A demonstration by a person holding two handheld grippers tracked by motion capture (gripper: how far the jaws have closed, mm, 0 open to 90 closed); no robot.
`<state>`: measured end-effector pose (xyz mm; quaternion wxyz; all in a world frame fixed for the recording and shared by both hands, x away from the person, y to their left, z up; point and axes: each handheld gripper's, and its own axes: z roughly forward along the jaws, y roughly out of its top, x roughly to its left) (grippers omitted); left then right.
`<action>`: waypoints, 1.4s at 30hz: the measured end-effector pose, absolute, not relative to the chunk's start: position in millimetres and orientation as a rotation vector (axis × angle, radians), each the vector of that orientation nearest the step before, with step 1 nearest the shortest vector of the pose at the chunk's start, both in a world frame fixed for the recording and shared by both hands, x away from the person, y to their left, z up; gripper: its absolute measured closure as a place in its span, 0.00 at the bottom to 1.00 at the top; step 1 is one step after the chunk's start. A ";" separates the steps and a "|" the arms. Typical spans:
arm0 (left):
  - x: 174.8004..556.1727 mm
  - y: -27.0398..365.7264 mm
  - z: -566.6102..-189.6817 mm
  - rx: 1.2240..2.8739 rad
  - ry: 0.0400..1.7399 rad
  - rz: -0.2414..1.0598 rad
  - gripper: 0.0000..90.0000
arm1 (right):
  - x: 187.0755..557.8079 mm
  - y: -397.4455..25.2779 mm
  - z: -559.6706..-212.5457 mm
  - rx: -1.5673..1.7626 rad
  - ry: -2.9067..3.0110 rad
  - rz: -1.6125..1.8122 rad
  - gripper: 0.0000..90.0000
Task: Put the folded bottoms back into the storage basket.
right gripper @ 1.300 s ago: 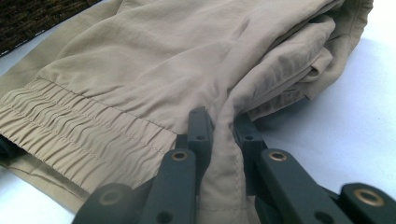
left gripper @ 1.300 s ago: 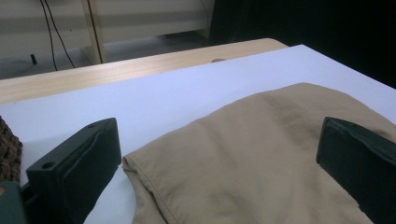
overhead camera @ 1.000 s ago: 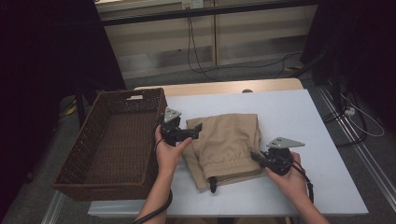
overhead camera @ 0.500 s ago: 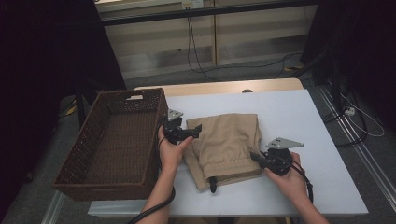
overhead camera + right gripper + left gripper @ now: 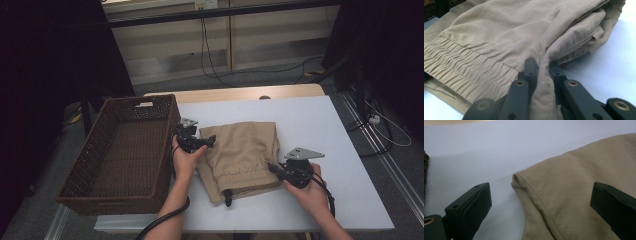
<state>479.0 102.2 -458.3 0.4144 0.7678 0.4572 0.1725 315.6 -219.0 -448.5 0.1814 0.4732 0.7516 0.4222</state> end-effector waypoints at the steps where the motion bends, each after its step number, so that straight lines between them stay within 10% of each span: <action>1: 479.6 101.8 -459.5 1.928 1.155 0.434 0.05 | 315.6 -218.9 -448.6 1.335 2.123 1.192 0.90; 21: 482.0 93.1 -463.5 2.056 1.181 0.461 0.21 | 316.5 -218.2 -449.9 1.330 2.129 1.183 0.89; 34: 479.2 85.4 -446.9 2.089 1.290 0.242 0.89 | 316.5 -215.8 -449.8 1.327 2.131 1.166 0.89; 42: 486.8 87.1 -429.9 2.074 1.378 0.127 0.94 | 314.2 -215.3 -447.3 1.324 2.110 1.177 0.90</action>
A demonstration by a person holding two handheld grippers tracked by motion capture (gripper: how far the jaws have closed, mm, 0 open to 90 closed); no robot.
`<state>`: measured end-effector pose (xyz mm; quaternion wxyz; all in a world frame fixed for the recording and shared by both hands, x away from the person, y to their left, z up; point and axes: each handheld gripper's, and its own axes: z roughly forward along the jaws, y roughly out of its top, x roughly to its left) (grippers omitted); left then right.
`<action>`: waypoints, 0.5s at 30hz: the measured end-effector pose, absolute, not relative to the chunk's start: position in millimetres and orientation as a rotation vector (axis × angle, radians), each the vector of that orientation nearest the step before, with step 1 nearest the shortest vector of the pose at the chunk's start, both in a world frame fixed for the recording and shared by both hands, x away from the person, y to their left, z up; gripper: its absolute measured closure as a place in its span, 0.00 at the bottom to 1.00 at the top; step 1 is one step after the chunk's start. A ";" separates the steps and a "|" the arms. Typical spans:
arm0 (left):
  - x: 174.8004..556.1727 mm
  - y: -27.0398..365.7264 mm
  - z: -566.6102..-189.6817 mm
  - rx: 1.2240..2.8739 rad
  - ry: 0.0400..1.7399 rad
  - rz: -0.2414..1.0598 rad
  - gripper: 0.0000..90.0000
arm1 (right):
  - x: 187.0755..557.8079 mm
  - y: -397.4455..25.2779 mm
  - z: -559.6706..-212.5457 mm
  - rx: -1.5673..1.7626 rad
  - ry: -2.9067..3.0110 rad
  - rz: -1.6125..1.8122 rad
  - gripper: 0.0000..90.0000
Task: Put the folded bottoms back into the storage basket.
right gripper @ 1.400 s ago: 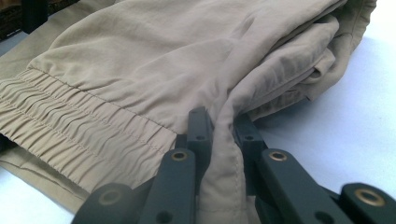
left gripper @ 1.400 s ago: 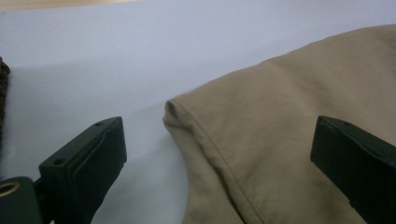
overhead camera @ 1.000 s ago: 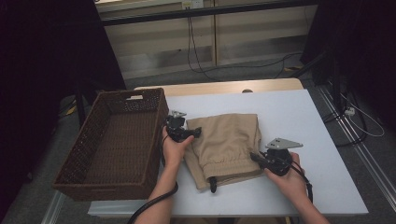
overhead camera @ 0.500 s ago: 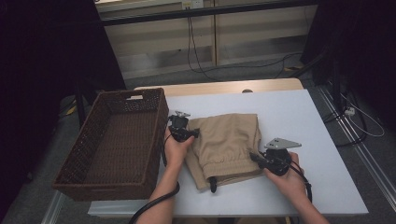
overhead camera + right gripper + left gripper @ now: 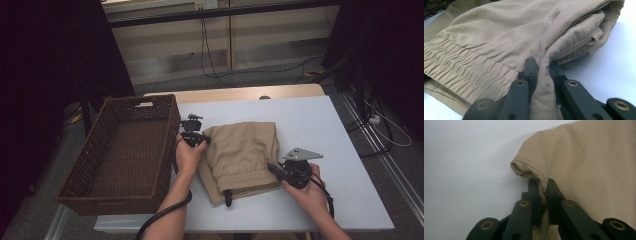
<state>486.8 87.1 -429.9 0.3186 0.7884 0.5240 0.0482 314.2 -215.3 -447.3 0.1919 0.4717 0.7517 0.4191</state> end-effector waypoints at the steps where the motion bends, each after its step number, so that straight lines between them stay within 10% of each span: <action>1: 487.3 87.6 -425.7 2.076 1.378 0.117 0.95 | 314.0 -215.2 -446.9 1.322 2.106 1.181 0.90; 15: 490.8 92.2 -377.8 2.120 1.404 0.069 0.95 | 306.4 -209.9 -433.4 1.269 2.036 1.268 0.90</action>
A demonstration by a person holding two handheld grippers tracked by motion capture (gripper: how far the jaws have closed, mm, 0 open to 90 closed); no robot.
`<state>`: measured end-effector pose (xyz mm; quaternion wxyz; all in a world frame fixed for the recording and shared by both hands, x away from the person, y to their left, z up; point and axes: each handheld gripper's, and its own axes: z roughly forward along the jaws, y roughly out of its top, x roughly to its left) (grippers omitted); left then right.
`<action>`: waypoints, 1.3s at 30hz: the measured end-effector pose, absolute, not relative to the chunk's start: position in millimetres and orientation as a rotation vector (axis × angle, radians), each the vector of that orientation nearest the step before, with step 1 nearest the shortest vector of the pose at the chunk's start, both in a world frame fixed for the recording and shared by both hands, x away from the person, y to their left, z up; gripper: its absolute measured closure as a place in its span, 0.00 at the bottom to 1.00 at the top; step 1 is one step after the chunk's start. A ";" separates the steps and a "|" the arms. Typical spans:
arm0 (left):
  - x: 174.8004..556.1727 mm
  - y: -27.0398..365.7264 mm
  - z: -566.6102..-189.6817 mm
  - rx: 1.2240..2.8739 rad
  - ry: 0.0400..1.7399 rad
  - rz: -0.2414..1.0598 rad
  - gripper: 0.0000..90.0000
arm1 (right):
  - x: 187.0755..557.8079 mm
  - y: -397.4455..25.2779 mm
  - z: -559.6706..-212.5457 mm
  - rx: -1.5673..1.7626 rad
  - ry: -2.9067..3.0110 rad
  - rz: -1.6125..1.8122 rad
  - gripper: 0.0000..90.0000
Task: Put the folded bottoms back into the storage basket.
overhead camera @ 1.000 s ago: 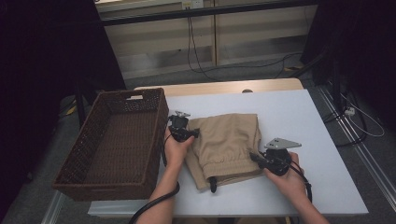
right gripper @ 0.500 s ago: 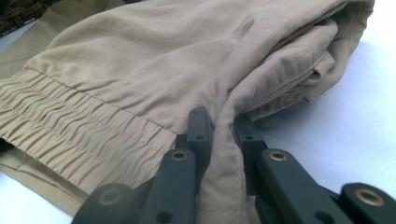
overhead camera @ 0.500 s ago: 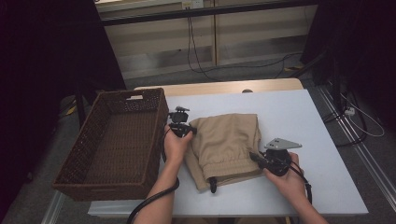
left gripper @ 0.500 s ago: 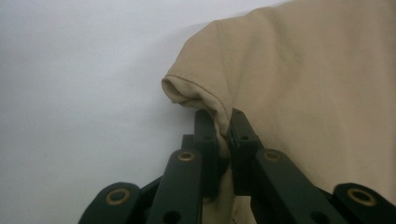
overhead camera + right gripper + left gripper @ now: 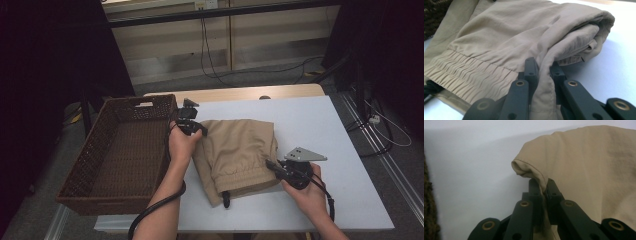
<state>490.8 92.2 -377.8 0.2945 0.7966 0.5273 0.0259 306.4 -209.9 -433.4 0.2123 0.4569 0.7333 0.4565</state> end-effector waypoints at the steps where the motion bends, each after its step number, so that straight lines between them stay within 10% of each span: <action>1: 491.1 93.0 -374.6 2.127 1.401 0.072 0.95 | 306.4 -209.9 -433.4 1.269 2.036 1.268 0.90; 39: 490.9 101.2 -283.5 2.263 1.415 0.017 0.96 | 294.5 -184.8 -407.5 1.189 1.924 1.489 0.90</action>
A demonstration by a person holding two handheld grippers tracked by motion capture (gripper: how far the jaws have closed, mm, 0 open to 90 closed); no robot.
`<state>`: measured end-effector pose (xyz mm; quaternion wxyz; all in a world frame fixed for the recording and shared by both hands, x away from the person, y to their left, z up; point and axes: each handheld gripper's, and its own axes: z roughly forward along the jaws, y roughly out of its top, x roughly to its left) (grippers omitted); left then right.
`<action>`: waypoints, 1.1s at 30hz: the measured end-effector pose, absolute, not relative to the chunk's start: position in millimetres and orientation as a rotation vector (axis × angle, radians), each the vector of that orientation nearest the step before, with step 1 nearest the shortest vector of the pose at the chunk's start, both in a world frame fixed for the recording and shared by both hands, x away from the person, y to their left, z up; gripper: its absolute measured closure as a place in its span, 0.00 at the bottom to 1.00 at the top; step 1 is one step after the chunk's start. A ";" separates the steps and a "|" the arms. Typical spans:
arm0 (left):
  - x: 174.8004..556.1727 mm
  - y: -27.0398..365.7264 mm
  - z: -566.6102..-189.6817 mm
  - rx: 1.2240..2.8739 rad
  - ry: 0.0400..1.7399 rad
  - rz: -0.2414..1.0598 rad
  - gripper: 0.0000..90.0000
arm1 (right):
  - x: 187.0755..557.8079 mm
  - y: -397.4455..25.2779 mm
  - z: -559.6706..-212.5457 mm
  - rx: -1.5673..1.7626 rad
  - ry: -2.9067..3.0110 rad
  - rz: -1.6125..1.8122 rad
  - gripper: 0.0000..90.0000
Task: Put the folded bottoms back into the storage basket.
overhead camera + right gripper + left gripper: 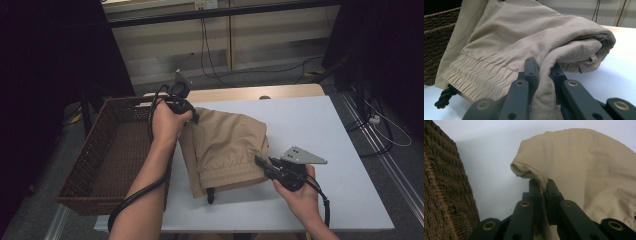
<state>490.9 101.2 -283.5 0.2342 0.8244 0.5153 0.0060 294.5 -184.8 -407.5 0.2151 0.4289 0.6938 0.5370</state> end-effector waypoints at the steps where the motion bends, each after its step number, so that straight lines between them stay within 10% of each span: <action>1: 490.9 101.3 -281.6 2.264 1.418 0.011 0.96 | 294.3 -184.3 -406.7 1.191 1.923 1.492 0.90; 33: 500.3 102.0 -224.2 2.446 1.449 0.012 0.97 | 293.0 -162.2 -375.6 1.100 1.828 1.560 0.90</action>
